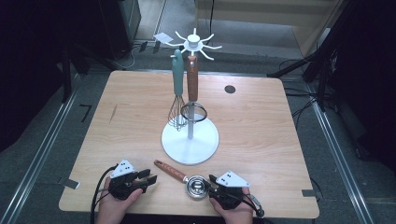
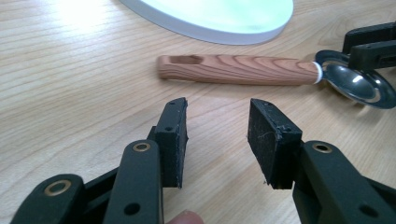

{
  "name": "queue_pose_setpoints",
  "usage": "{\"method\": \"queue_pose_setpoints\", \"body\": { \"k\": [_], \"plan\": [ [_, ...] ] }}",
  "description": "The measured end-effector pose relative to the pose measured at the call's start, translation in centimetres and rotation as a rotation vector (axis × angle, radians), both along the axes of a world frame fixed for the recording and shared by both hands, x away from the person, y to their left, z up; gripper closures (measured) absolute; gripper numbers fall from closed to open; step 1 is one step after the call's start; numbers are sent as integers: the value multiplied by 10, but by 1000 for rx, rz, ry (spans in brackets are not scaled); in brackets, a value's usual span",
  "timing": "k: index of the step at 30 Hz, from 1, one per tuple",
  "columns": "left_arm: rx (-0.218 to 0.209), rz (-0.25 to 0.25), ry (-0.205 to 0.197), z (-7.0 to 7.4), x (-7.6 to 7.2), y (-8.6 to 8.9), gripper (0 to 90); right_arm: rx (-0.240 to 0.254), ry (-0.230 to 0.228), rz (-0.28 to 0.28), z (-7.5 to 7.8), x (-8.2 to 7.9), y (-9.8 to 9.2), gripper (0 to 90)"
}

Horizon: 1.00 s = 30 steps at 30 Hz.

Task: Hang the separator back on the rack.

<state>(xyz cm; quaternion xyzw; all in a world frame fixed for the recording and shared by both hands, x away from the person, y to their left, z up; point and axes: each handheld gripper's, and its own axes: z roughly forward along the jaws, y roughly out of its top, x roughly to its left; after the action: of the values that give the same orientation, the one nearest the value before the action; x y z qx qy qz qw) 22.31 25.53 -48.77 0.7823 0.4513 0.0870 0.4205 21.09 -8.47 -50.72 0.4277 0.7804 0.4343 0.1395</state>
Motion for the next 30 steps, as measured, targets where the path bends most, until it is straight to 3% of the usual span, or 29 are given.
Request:
{"method": "queue_pose_setpoints", "body": {
  "k": [10,14,19,30],
  "plan": [
    [17,31,-5,-1,4,1,572,-15,-1,-27,2,1,-13,701],
    [42,43,-1,-2,7,-1,618,-20,-8,-30,1,0,-16,703],
    [35,34,6,-2,12,-6,661,-17,-12,-45,0,-1,-23,704],
    [34,1,-1,-1,19,-16,650,-13,-12,-88,-1,-7,-38,702]
  ]
}}
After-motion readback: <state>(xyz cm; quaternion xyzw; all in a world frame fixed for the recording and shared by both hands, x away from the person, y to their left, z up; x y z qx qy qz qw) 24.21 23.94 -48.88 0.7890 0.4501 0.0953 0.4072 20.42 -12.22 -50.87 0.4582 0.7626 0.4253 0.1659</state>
